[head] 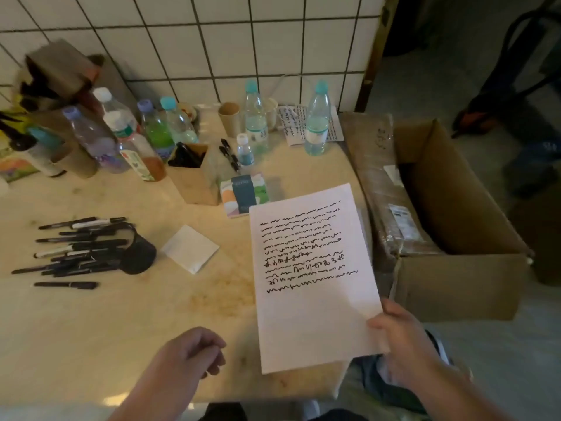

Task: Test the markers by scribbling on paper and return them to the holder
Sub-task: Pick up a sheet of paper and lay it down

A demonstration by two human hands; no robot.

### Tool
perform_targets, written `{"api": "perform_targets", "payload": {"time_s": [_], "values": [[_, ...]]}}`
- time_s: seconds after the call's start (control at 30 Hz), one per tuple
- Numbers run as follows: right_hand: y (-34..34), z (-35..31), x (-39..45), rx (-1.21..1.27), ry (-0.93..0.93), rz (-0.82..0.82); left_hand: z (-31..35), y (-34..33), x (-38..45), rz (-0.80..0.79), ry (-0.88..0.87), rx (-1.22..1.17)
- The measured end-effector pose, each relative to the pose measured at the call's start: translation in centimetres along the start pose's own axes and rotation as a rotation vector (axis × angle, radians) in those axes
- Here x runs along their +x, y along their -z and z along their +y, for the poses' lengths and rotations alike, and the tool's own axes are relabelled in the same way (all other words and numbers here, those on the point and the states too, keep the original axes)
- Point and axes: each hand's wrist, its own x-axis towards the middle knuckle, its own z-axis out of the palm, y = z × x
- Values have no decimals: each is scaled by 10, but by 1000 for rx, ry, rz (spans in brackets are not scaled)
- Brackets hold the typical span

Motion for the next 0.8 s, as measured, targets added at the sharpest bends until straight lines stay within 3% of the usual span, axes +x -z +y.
{"api": "perform_targets", "payload": {"time_s": [0.17,0.3,0.53,0.67,0.8], "values": [[-70,1,-17,-115,9,-111,-14,40,17,45,-23,-12],[-138,0,-34,-127,74,-89,-24,89,43,49,-59,-4],[-244,1,-53,-15,21,6,-54,193,94,-61,-18,30],[-282,9,-62,-209,77,41,-82,232,105,-86,19,21],[-307,-2,-78,-170,110,-21,-107,255,97,-51,39,-19]]}}
